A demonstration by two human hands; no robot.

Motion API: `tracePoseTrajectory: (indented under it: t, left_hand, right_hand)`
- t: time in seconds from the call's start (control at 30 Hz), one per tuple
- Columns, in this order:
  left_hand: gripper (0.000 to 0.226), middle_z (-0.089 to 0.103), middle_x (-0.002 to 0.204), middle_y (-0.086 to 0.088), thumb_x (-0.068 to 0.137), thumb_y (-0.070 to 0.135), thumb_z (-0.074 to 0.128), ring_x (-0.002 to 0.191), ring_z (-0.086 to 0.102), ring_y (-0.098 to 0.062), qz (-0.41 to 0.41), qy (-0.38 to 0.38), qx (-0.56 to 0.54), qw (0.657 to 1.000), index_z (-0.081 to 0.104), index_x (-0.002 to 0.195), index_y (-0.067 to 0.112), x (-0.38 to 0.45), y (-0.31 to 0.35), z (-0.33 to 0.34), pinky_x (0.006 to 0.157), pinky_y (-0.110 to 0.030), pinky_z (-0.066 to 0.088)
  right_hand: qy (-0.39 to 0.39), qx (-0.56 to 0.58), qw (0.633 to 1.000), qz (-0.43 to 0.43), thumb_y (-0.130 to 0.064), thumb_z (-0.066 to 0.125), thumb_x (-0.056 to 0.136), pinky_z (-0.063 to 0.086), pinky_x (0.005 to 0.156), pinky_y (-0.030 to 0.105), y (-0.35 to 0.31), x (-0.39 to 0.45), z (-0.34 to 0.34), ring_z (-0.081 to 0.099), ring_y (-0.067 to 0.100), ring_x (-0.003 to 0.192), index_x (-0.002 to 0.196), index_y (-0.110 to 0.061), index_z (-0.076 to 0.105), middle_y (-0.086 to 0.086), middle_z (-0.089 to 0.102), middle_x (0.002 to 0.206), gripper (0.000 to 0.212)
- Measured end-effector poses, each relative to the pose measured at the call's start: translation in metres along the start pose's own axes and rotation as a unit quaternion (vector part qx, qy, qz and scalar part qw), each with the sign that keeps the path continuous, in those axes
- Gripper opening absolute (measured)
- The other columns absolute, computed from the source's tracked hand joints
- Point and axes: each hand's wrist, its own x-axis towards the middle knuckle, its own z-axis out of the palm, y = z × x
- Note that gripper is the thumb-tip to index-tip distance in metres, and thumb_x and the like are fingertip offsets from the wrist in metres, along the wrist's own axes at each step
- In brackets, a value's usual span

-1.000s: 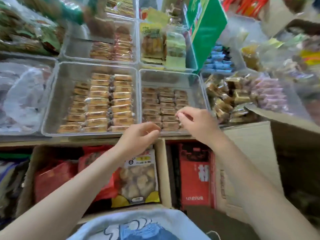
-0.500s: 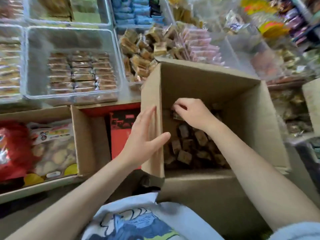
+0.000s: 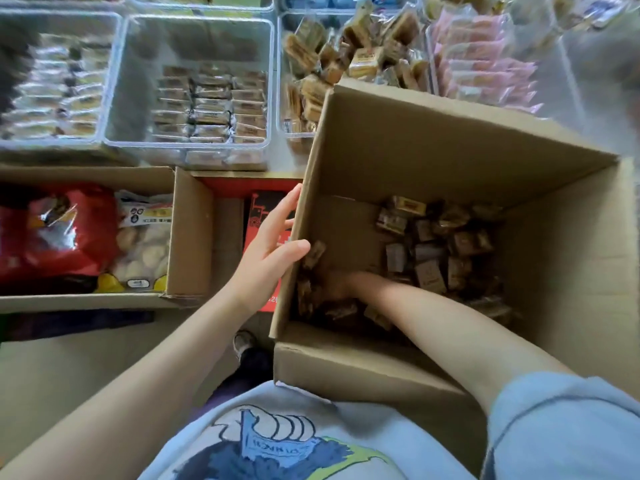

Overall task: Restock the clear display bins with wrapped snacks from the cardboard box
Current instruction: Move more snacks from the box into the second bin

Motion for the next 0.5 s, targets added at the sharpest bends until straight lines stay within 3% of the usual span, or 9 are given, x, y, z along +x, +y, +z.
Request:
tracePoseTrajectory:
  t: [0.1,0.2,0.27,0.37,0.43,0.5]
  left_hand:
    - [0.080,0.040,0.157,0.009,0.084,0.040,0.056,0.142,0.041,-0.019,0.001,0.009,0.003,1.000,0.027,0.158,0.030,0.000,-0.002,0.001,0.117,-0.050,0.035]
    - [0.081,0.043,0.155,0.013,0.082,0.041,0.056,0.140,0.044,-0.014,-0.004,0.020,0.003,1.000,0.029,0.157,0.031,0.001,-0.004,0.003,0.113,-0.040,0.038]
    - [0.080,0.046,0.152,0.015,0.081,0.041,0.056,0.138,0.045,-0.012,-0.009,0.021,-0.011,1.000,0.030,0.156,0.033,0.000,-0.005,0.004,0.111,-0.036,0.040]
    - [0.078,0.044,0.154,0.014,0.082,0.041,0.057,0.142,0.042,-0.017,-0.012,0.012,-0.022,1.000,0.031,0.155,0.038,0.000,-0.008,0.003,0.116,-0.050,0.034]
    - [0.076,0.043,0.155,0.014,0.082,0.041,0.057,0.142,0.042,-0.018,-0.015,0.007,-0.027,0.999,0.032,0.154,0.042,-0.001,-0.007,0.001,0.117,-0.054,0.032]
    - [0.076,0.044,0.155,0.013,0.082,0.040,0.058,0.141,0.044,-0.019,-0.017,0.006,-0.035,0.999,0.034,0.153,0.043,-0.002,-0.005,0.001,0.117,-0.055,0.032]
  right_hand:
    - [0.000,0.007,1.000,-0.011,-0.045,0.060,0.096,0.032,0.113,0.039,0.005,0.006,0.011,0.042,0.032,0.138,0.152,-0.019,0.036,0.012,0.044,0.150,0.066]
    - [0.002,0.039,0.999,-0.004,-0.055,0.076,0.081,0.031,0.116,0.039,0.016,0.006,0.013,0.037,0.029,0.142,0.157,-0.024,0.027,0.007,0.038,0.156,0.095]
    - [0.008,0.048,0.999,0.009,-0.063,0.083,0.066,0.035,0.115,0.040,0.022,0.006,0.013,0.043,0.025,0.137,0.152,-0.028,0.037,0.000,0.046,0.151,0.104]
    - [-0.008,0.056,0.998,0.019,-0.062,0.089,0.054,0.045,0.107,0.040,0.033,0.007,0.006,0.057,0.017,0.120,0.134,-0.031,0.057,-0.007,0.062,0.132,0.091]
    - [-0.024,0.068,0.997,0.034,-0.038,0.090,0.067,0.050,0.101,0.041,0.036,0.004,0.001,0.060,0.020,0.114,0.132,-0.023,0.059,-0.001,0.064,0.128,0.074]
    - [-0.022,0.055,0.997,0.054,-0.029,0.083,0.076,0.054,0.096,0.043,0.042,0.002,-0.003,0.062,0.023,0.110,0.134,-0.022,0.058,0.002,0.063,0.129,0.063]
